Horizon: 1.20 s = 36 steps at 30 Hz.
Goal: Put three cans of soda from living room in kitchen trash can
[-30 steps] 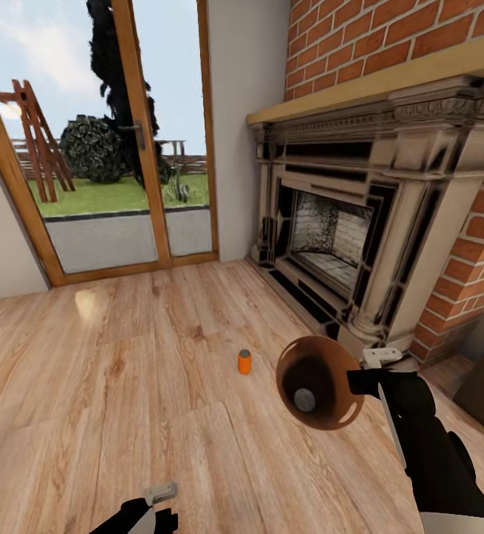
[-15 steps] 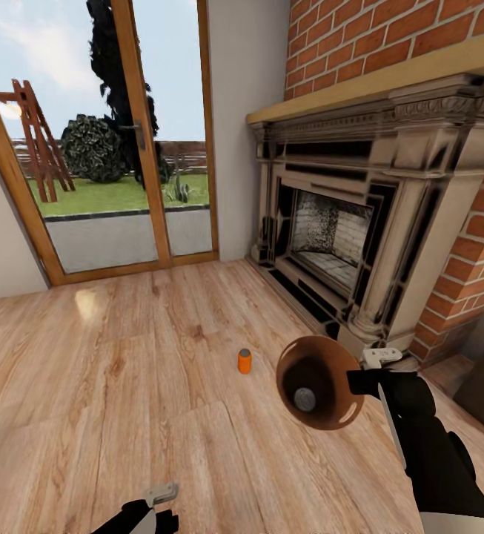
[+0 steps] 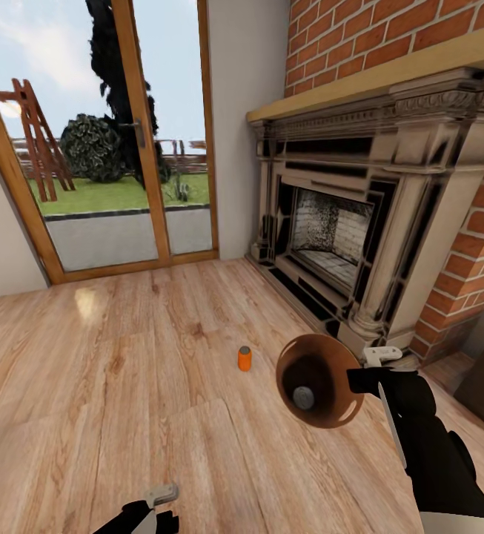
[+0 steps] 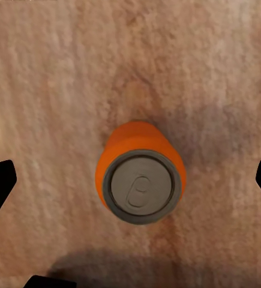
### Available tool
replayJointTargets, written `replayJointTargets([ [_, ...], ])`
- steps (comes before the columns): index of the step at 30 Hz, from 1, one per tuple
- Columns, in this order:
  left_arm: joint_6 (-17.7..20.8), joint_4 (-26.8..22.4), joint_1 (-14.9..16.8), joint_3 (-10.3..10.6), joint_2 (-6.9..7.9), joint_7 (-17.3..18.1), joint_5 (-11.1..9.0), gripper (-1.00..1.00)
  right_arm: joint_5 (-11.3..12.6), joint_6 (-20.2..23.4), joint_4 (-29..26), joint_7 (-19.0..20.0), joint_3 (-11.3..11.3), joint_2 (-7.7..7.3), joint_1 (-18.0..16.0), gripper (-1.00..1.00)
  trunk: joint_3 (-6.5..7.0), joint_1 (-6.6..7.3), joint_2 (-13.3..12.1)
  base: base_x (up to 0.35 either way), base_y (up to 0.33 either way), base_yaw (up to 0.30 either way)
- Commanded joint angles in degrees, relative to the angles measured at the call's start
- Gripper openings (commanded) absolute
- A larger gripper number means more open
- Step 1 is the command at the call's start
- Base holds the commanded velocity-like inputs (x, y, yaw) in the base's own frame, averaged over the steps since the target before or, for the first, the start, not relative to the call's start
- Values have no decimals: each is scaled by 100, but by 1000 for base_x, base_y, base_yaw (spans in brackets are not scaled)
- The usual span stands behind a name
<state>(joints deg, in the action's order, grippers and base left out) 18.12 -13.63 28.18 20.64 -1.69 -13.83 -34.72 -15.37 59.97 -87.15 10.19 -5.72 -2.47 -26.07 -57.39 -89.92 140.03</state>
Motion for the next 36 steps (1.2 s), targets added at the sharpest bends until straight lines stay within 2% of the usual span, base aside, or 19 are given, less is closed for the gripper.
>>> replayJointTargets([
  [1,-1,0,0,-1,1,1,0,100,69,3,-3,27,1,1,-3,-100,1,1,0,0,0,0],
  [9,-1,0,0,-1,2,2,1,100,69,3,-4,28,1,1,-2,-100,-143,-175,321,0,0,0],
  [19,-3,15,-7,2,-15,3,20,100,69,3,-4,28,1,1,-2,-100,-364,-201,335,0,0,0],
  [36,-9,15,-31,2,-20,3,36,100,69,3,-13,28,4,1,1,-100,-364,-201,335,0,0,0],
])
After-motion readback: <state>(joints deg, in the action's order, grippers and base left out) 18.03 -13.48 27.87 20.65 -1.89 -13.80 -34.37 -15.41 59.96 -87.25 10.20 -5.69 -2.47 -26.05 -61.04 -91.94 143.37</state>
